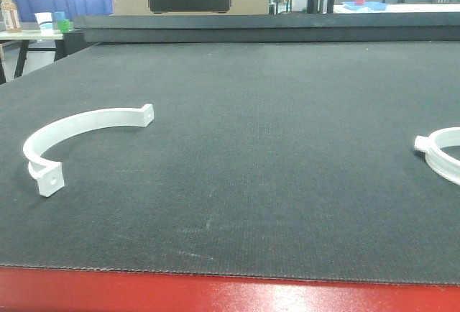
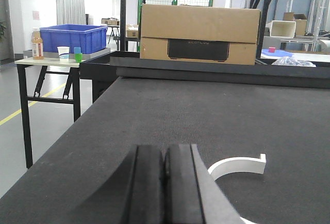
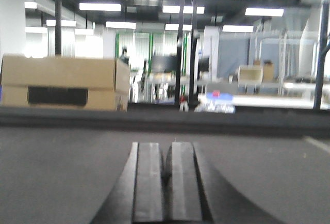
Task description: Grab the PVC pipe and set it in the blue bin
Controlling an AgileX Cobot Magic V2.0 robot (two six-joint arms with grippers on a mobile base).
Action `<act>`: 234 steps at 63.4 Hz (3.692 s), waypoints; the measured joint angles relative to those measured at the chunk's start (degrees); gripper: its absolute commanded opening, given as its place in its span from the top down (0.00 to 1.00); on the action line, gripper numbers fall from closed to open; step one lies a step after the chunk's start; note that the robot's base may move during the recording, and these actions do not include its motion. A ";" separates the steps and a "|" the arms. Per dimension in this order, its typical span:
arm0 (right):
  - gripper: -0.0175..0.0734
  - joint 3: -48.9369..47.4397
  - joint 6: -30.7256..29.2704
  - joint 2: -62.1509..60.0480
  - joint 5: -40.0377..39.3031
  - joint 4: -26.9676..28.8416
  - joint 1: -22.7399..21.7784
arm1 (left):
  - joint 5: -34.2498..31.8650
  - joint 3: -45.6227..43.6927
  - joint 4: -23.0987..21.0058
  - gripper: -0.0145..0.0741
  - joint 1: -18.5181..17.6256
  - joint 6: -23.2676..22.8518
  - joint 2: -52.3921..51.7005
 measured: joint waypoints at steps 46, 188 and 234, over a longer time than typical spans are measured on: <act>0.98 -25.15 0.26 0.44 34.69 7.49 0.00 | 13.90 -10.83 0.55 0.96 0.00 0.00 -0.03; 0.98 -29.56 0.36 33.37 24.31 17.58 0.00 | 14.14 -35.84 -2.94 0.96 0.00 1.48 44.11; 0.62 -29.56 0.25 47.05 23.30 15.20 1.69 | 7.84 -38.04 -4.71 0.53 0.00 1.48 57.24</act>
